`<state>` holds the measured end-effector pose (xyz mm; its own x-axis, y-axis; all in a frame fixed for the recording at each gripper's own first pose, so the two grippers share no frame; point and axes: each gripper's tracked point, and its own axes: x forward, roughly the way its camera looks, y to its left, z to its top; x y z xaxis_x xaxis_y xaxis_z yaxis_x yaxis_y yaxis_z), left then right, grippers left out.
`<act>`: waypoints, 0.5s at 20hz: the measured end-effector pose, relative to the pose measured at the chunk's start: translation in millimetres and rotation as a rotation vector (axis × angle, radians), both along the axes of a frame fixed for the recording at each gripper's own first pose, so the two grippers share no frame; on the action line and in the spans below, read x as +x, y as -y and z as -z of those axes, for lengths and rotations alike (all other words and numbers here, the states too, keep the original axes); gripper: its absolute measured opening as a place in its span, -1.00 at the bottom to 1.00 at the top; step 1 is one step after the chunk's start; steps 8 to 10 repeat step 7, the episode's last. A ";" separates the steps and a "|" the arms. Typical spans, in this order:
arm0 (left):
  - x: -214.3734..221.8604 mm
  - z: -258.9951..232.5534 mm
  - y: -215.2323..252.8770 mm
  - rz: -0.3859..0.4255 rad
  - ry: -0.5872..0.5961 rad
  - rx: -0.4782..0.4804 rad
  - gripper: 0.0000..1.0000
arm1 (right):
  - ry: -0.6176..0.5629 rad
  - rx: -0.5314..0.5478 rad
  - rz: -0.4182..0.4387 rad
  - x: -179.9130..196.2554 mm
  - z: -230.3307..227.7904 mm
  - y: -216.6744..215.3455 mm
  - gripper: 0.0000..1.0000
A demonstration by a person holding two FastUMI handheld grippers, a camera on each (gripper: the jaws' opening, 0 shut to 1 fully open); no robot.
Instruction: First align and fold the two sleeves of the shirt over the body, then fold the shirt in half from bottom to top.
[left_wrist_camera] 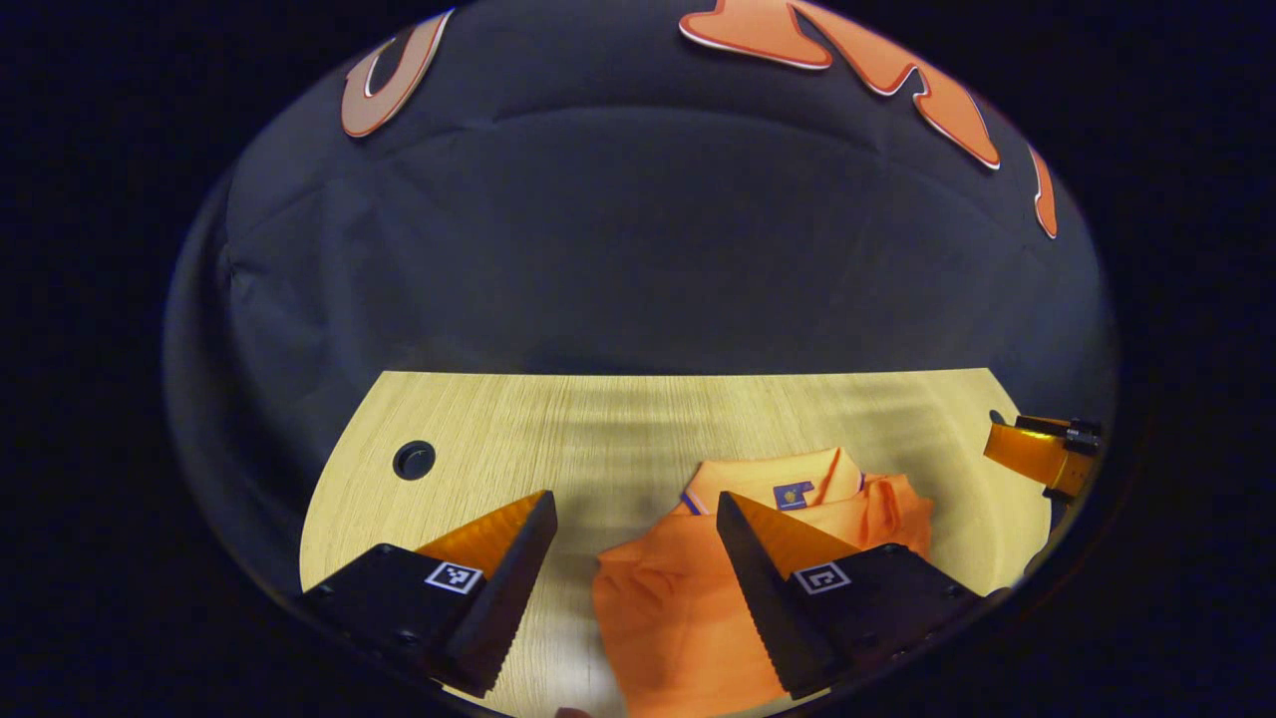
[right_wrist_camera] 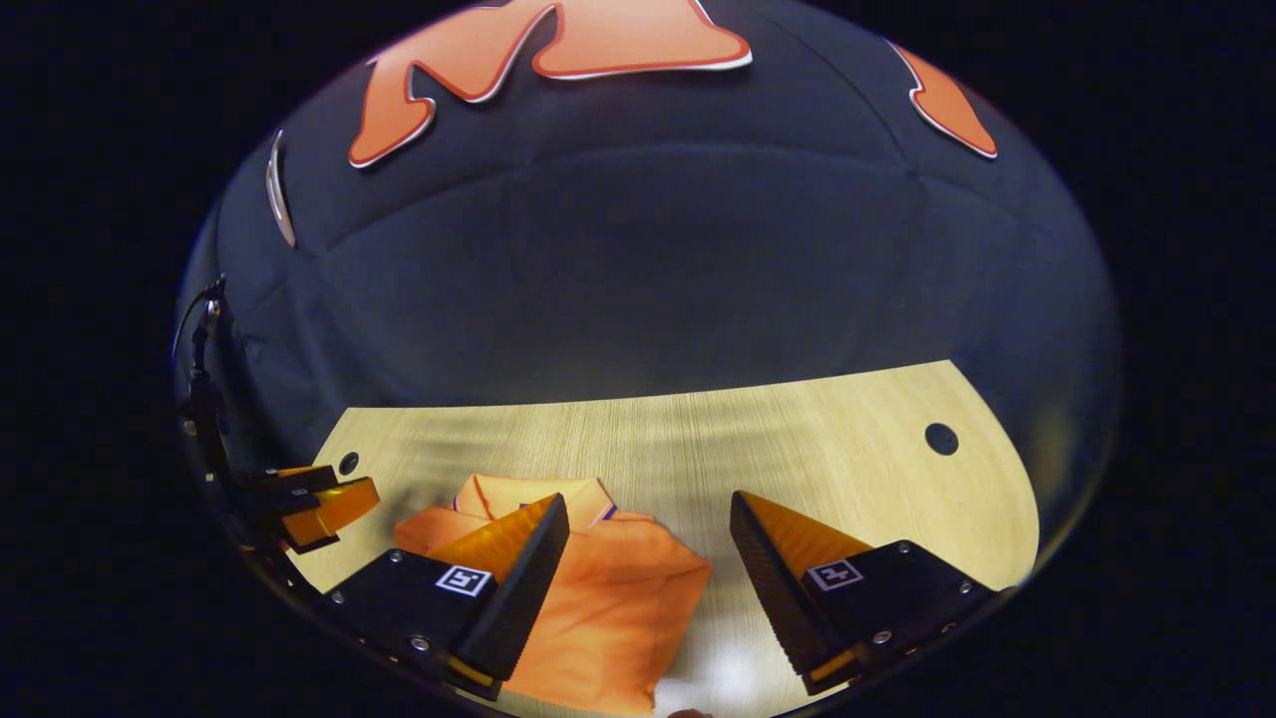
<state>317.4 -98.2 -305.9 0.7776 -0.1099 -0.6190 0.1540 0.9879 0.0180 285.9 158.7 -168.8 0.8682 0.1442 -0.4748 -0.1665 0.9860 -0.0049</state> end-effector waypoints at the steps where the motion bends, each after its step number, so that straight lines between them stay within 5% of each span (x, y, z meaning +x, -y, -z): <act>1: -3.0 -14.1 1.3 0.006 0.018 -0.006 0.94 | 0.015 0.004 -0.005 -5.5 -8.6 -1.5 0.98; 7: -37.0 -112.6 10.4 0.029 0.197 -0.036 0.94 | 0.138 0.074 -0.019 -41.3 -75.5 -10.9 0.97; 10: -37.0 -112.6 10.4 0.029 0.197 -0.036 0.94 | 0.138 0.074 -0.019 -41.3 -75.5 -10.9 0.97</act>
